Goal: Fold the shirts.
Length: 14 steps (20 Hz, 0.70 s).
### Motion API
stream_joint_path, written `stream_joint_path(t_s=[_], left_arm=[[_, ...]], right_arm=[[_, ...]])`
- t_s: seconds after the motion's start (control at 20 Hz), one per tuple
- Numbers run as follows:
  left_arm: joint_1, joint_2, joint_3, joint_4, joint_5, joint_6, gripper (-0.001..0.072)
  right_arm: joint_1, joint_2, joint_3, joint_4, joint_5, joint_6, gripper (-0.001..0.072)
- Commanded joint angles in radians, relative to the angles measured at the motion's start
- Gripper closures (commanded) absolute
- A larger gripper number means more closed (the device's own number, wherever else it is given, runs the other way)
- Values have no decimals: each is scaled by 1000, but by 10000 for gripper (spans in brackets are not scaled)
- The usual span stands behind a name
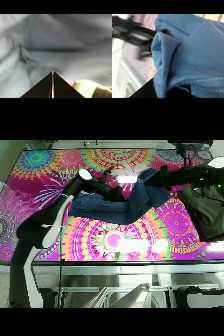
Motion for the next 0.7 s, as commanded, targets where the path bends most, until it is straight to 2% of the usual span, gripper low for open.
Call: stream_joint_path(t_s=[0.0,0.2,0.35,0.45,0.5,0.55,0.6,0.65], left_arm=[[150,188,1,-51,-171,12,707],[346,381,-80,-52,-174,16,707],[441,474,-200,-52,-152,77,707],[480,507,-283,-52,-153,112,706],[490,513,-317,-53,-156,122,707],[495,513,-345,-53,-168,130,707],[498,513,-369,-53,-177,144,706],[498,512,-386,-54,-176,152,707]], right_arm=[[160,-11,20,-130,-216,84,689],[391,-154,81,-142,-474,105,689],[542,-398,305,-101,-594,108,680],[615,-581,509,24,-587,79,127],[637,-638,575,100,-581,37,102],[654,-658,588,201,-585,-30,106],[659,-657,583,282,-574,-85,198],[654,-645,583,321,-526,-121,378]])
